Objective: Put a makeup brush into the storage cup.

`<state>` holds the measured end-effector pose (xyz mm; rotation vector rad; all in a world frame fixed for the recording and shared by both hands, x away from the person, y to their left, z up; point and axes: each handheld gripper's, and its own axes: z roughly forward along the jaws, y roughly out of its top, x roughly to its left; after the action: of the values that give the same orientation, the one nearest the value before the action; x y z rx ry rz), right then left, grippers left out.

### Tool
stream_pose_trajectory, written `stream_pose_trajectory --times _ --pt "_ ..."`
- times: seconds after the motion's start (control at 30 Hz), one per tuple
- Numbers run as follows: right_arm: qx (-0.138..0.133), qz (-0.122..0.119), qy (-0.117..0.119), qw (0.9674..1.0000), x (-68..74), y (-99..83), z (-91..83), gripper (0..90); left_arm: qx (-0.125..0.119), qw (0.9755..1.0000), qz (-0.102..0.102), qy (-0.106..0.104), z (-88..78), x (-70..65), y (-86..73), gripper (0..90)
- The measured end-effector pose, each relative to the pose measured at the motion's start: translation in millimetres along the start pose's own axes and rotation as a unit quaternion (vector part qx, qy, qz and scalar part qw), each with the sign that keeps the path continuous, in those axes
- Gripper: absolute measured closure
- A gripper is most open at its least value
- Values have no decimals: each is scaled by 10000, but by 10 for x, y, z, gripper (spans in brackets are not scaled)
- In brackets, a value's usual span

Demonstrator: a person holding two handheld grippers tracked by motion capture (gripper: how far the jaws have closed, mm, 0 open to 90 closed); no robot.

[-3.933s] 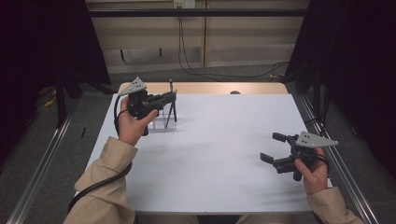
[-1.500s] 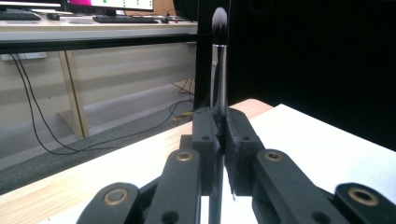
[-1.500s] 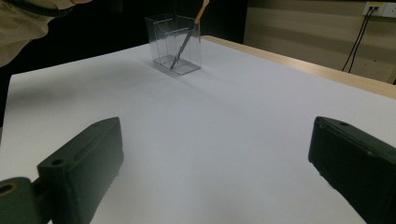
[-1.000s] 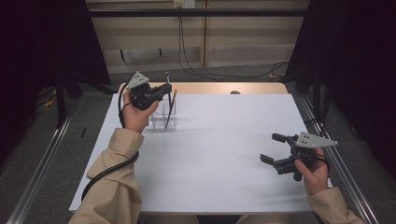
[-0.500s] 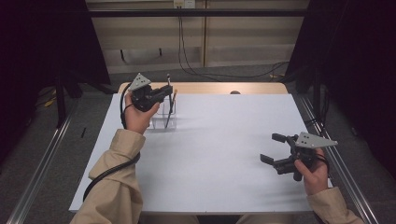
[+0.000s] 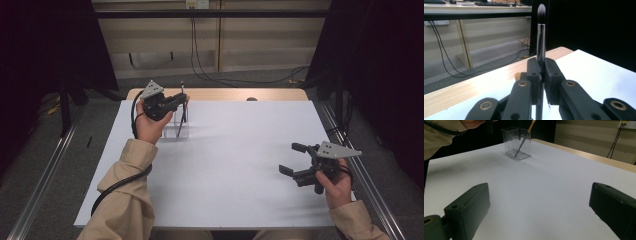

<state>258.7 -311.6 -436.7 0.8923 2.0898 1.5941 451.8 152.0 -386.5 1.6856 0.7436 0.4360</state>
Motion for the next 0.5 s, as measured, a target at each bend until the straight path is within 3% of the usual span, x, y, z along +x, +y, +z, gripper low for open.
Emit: stream_pose_trajectory --times 0.5 --pt "1 3 5 10000 2 0 2 30 2 10000 -43 -2 2 7 -54 837"
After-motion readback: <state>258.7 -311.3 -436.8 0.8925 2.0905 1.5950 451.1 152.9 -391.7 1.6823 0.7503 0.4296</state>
